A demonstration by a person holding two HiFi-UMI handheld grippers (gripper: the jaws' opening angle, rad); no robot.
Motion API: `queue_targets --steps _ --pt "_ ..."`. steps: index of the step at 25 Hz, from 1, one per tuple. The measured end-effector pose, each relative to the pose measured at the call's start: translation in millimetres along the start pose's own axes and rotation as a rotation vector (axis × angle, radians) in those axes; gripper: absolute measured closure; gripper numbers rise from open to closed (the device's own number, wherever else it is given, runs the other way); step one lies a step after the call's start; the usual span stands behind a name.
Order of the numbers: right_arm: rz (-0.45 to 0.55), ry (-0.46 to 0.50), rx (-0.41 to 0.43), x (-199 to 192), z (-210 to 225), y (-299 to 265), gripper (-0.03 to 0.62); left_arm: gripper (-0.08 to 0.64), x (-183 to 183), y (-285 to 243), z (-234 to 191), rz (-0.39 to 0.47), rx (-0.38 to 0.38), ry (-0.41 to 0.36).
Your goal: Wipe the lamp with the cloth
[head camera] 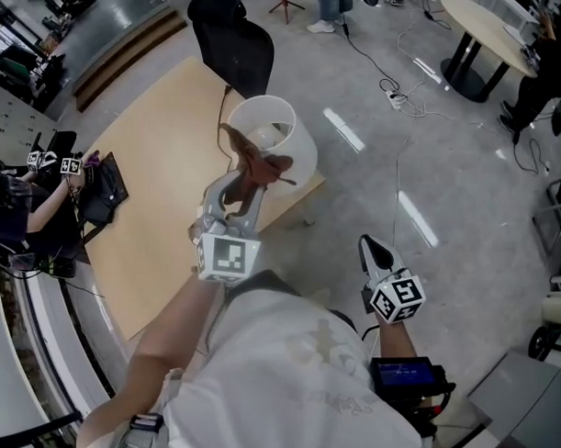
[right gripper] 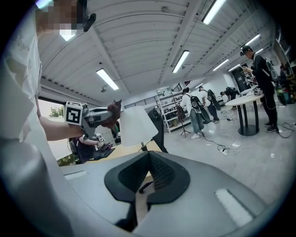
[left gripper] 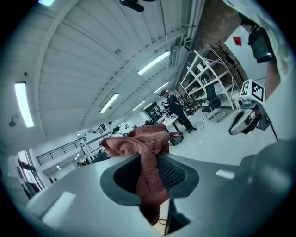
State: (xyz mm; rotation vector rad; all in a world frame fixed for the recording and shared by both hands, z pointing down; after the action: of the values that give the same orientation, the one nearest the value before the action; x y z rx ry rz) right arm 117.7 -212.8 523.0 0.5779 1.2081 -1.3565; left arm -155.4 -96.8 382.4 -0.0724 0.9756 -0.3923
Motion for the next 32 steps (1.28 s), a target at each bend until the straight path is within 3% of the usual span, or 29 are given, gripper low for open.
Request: queue_targets --steps 6,13,17,19,22,25,28,32 --pt "0.014 -0.005 0.005 0.1 -0.8 3.3 0.578 0.453 -2.8 -24.1 24.6 -0.079 -0.023 -0.172" --pt "0.011 -0.019 -0.030 -2.6 2.0 10.0 0.578 0.453 -42.3 -28.3 76.6 -0.165 -0.156 -0.278" --pt "0.025 -0.007 -0.033 2.8 -5.2 7.3 0.578 0.453 -67.4 -25.7 95.4 -0.192 -0.225 -0.283" --pt "0.035 -0.003 -0.037 4.4 -6.7 7.7 0.578 0.453 -55.0 -17.9 90.6 -0.160 -0.210 -0.257" --pt "0.045 0.001 -0.042 4.9 -4.9 8.8 0.578 0.453 -11.5 -6.9 65.6 -0.059 -0.118 -0.222" --pt "0.048 -0.001 -0.049 4.3 0.2 9.4 0.578 0.453 31.3 -10.8 40.2 0.001 -0.027 -0.246" --pt "0.055 0.007 -0.050 6.1 -1.2 9.0 0.578 0.453 49.4 -24.4 28.1 -0.025 0.004 -0.283" --pt "0.067 0.004 -0.052 6.7 -2.5 9.6 0.578 0.451 40.0 -48.5 37.6 -0.121 -0.040 -0.297"
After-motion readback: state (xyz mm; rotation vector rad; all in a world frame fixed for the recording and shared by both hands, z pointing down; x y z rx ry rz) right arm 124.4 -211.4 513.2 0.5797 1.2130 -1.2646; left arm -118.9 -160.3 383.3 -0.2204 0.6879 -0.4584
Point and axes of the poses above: the fingertips, and each gripper's own axes: y backward along the fingers, z to its right, x out of its top, the point moved 7 cm from there along y, backward along the fingers, and after that the axes turned 5 degrees about -z, right-handed, at the moved point
